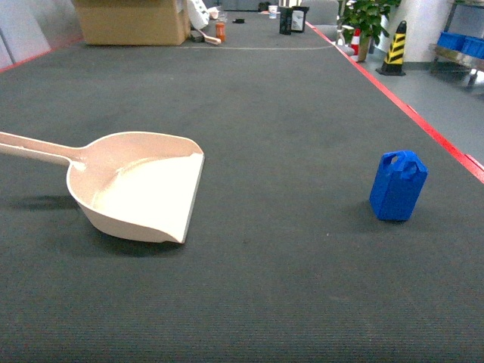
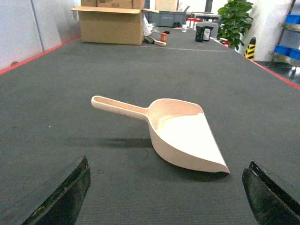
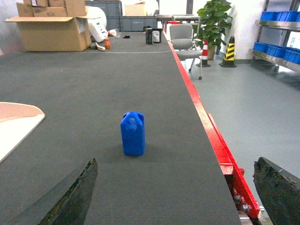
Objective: Place part in tray to right shelf
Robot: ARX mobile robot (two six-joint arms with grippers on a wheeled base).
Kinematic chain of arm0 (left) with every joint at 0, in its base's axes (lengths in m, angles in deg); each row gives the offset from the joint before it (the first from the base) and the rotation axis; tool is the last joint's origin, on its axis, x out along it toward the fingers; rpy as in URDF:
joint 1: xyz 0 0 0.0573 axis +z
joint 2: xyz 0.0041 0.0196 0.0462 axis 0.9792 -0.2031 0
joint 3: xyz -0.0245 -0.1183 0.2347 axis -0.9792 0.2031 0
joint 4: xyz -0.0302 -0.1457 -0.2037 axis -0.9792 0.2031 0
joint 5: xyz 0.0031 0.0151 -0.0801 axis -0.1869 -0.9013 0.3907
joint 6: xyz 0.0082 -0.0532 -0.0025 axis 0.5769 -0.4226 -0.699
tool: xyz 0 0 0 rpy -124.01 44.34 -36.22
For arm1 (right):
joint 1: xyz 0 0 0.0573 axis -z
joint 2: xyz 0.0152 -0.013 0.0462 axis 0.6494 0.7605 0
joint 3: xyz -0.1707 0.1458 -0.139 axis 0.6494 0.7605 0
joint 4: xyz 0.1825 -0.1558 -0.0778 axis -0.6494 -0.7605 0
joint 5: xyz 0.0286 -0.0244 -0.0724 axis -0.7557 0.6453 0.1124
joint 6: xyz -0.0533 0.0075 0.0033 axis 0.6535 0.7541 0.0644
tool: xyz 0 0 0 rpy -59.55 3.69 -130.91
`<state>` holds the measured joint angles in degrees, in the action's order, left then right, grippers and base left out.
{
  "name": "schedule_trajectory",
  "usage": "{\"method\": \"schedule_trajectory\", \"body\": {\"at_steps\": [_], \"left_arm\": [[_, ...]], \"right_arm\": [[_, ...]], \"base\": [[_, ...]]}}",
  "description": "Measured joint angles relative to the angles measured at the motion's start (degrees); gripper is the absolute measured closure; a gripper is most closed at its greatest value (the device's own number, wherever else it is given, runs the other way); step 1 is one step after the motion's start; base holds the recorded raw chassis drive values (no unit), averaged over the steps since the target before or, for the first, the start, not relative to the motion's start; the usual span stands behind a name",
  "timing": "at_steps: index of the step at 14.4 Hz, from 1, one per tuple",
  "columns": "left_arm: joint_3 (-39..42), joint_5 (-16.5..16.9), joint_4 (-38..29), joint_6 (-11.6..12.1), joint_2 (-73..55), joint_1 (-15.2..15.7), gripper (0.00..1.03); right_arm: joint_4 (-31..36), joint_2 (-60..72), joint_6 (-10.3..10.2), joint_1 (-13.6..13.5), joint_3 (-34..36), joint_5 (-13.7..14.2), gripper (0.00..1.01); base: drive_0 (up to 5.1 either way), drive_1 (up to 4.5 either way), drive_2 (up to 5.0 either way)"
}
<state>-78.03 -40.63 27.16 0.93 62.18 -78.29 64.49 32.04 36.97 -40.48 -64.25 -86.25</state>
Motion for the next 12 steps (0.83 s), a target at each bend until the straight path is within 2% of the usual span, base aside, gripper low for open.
{"method": "schedule_trajectory", "body": {"at_steps": [12], "left_arm": [[0.0, 0.0, 0.0, 0.0, 0.0, 0.0, 0.05]], "right_arm": [[0.0, 0.0, 0.0, 0.0, 0.0, 0.0, 0.03]], "base": [[0.0, 0.0, 0.0]]}}
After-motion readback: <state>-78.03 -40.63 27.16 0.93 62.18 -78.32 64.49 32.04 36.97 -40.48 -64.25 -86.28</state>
